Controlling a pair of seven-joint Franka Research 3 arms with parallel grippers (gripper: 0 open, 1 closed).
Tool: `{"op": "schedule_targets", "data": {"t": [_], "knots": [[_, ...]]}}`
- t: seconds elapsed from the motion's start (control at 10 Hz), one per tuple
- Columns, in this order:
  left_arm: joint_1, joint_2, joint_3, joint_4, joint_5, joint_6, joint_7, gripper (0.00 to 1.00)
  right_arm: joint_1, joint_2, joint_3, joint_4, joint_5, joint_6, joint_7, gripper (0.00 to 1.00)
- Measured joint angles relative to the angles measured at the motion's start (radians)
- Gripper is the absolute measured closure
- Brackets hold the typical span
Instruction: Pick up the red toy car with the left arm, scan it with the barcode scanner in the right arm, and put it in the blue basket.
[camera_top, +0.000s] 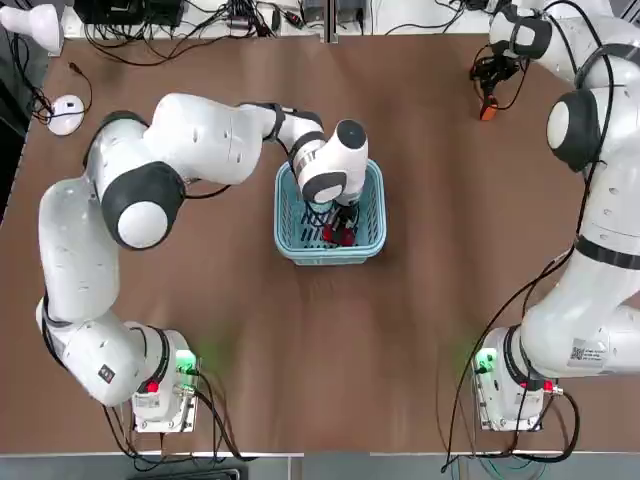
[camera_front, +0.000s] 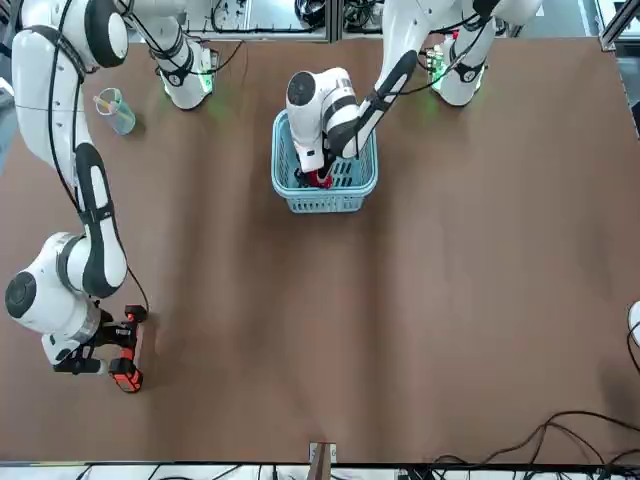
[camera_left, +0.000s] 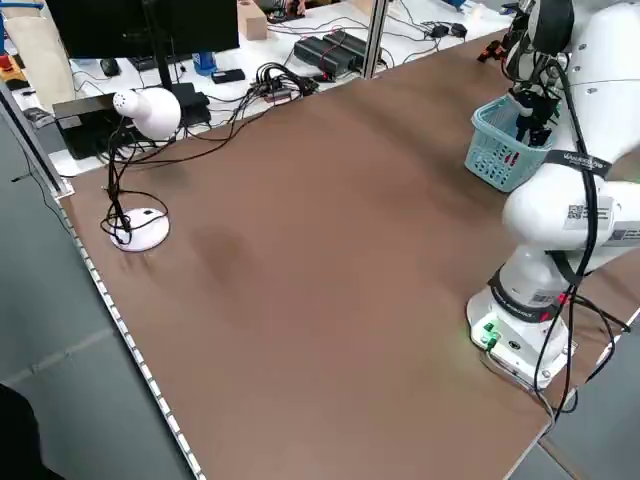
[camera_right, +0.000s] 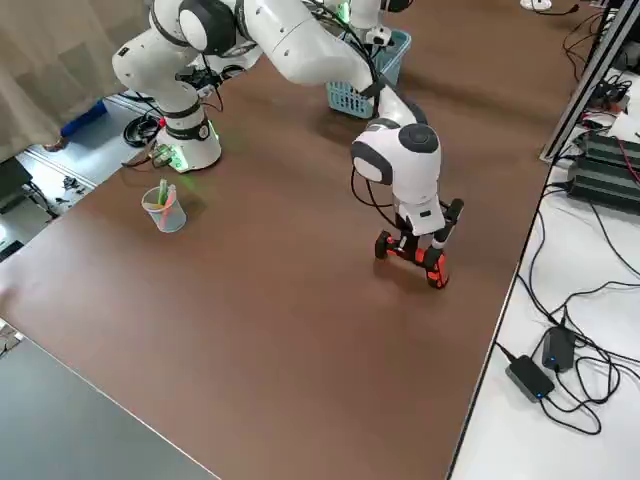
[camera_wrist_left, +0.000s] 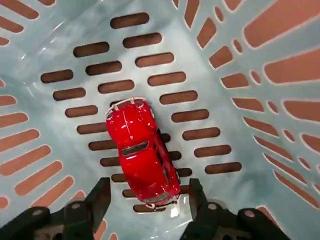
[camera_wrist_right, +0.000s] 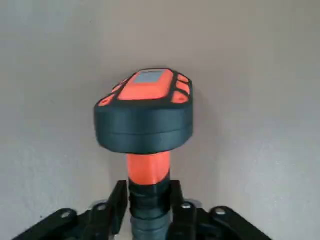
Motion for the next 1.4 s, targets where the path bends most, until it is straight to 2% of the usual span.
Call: {"op": "schedule_targets", "data": {"t": [0.1, 0.3, 0.4, 0.7, 1.0, 1.4], "knots": [[0.0, -0.013, -0.002, 0.008, 0.001, -0.022, 0.0, 0.22, 0.0, 0.004, 0.003, -0.001, 0.0, 0.003, 0.0, 0.36], [0.002, -0.085, -0.003, 0.024, 0.001, -0.097, 0.002, 0.21, 0.003, 0.005, 0.008, -0.001, 0.0, 0.006, 0.0, 0.05], [0.005, -0.137, -0.003, 0.027, 0.001, -0.139, 0.006, 0.21, 0.003, 0.005, 0.009, 0.001, 0.0, 0.006, 0.0, 0.0], [0.056, -0.265, 0.0, 0.027, 0.001, -0.212, 0.026, 0.2, 0.017, -0.04, 0.012, 0.029, 0.0, -0.005, 0.0, 0.0], [0.179, -0.381, 0.001, 0.026, 0.0, -0.319, 0.178, 0.15, 0.03, -0.175, 0.013, 0.043, 0.0, -0.106, 0.0, 0.0], [0.386, -0.472, 0.002, 0.022, -0.087, -0.39, 0.552, 0.13, 0.023, -0.402, -0.008, 0.061, -0.001, -0.414, 0.024, 0.0]]}}
